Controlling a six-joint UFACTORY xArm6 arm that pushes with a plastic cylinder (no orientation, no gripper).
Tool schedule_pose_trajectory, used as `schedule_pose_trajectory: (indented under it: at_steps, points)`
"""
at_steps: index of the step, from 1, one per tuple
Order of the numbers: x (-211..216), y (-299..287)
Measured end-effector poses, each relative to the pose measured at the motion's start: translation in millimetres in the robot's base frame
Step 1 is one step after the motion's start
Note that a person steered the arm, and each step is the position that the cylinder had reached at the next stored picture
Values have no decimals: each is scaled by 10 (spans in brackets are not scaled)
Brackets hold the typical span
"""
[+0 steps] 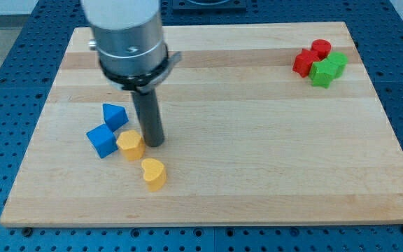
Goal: Push the yellow hexagon to the bottom of the blue cube
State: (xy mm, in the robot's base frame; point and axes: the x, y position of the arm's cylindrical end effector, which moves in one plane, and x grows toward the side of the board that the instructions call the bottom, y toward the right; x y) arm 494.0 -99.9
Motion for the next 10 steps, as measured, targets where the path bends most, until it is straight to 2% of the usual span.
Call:
schedule_pose_trajectory:
  at_steps: [1, 3, 7, 10]
  points:
    - [-198, -9]
    - [-275, -100]
    - [161, -283]
    - [151, -58]
